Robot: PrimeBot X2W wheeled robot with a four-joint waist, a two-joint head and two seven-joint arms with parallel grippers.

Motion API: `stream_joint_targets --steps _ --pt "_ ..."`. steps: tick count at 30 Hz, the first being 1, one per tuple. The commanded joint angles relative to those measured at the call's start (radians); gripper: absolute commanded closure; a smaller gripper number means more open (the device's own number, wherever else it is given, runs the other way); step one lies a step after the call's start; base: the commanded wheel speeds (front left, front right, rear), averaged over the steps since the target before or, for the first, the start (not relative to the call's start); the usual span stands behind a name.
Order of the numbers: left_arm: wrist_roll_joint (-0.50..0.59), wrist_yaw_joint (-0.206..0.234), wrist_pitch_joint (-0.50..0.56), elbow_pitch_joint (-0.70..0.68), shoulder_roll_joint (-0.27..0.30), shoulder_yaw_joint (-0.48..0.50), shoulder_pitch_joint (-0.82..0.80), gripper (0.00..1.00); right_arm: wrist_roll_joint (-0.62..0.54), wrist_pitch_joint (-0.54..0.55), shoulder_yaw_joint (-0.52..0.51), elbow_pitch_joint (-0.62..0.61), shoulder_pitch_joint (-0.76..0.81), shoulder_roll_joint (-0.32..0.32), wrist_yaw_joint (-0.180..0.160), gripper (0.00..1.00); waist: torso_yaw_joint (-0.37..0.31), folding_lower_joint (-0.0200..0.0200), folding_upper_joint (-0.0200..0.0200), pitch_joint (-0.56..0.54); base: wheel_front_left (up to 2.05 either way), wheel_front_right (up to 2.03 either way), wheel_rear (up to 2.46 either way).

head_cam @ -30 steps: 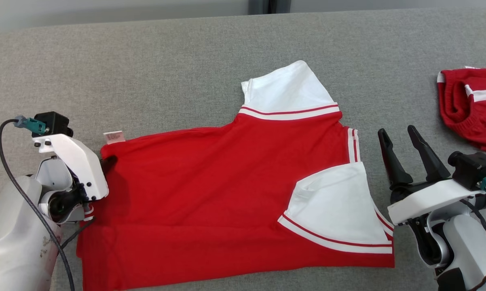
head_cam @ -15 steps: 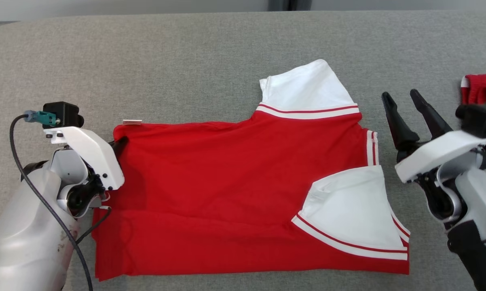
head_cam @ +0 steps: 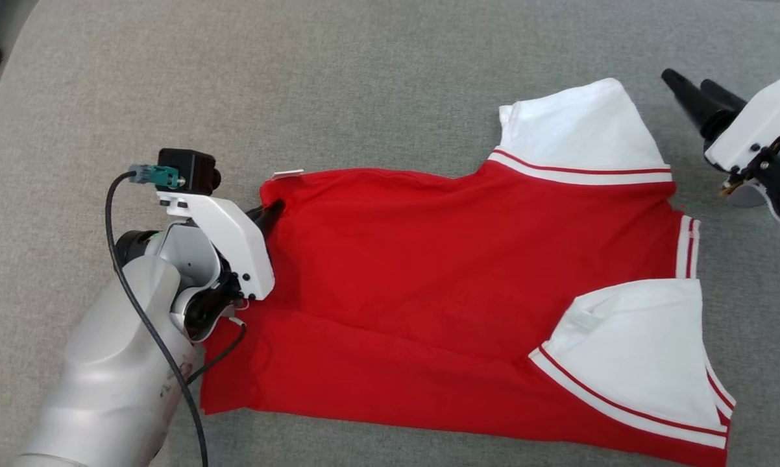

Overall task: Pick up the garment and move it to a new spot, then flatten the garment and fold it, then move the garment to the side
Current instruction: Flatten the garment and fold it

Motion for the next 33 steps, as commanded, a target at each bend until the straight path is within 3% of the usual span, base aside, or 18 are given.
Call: stream_joint_targets --steps 1,12,23,24,25,26,29,33 --pt "-0.004 -0.001 -0.008 0.005 -0.004 -0.013 -0.021 1.0 0.002 0.017 0.009 0.031 -0.032 -0.01 0.0 0.0 0.03 0.0 0.0 0.03 0.0 0.0 0.0" --pt "-0.044 0.001 -0.059 0.044 -0.038 -0.101 -0.075 1.0 0.004 0.094 0.089 0.2 -0.194 0.001 0.0 0.0 0.082 0.0 0.0 0.11 0.0 0.0 0.0" --pt "-0.088 0.004 -0.094 0.075 -0.046 -0.165 -0.109 1.0 0.019 0.084 0.142 0.275 -0.252 0.016 0.0 0.0 0.094 0.0 0.0 0.13 0.0 0.0 0.0" --pt "-0.091 0.004 -0.097 0.077 -0.046 -0.17 -0.111 1.0 0.023 0.085 0.146 0.279 -0.254 0.017 0.0 0.08 0.094 0.0 0.0 0.131 0.0 0.0 0.0" --pt "-0.097 0.004 -0.1 0.078 -0.046 -0.176 -0.114 1.0 0.026 0.087 0.151 0.284 -0.256 0.018 0.0 0.28 0.094 0.0 0.0 0.131 0.0 0.0 0.0" --pt "-0.1 0.004 -0.104 0.08 -0.046 -0.181 -0.117 1.0 0.031 0.092 0.155 0.287 -0.256 0.021 0.0 0.55 0.094 0.0 0.0 0.131 0.0 0.0 0.0" --pt "-0.112 0.004 -0.113 0.086 -0.044 -0.196 -0.127 1.0 0.044 0.096 0.166 0.29 -0.263 0.022 0.0 1.0 0.093 0.0 0.0 0.132 0.0 0.0 0.0" --pt "-0.129 0.003 -0.124 0.094 -0.039 -0.214 -0.135 1.0 0.055 0.087 0.185 0.286 -0.265 0.019 0.0 1.0 0.091 0.0 0.0 0.131 0.0 0.0 0.0"
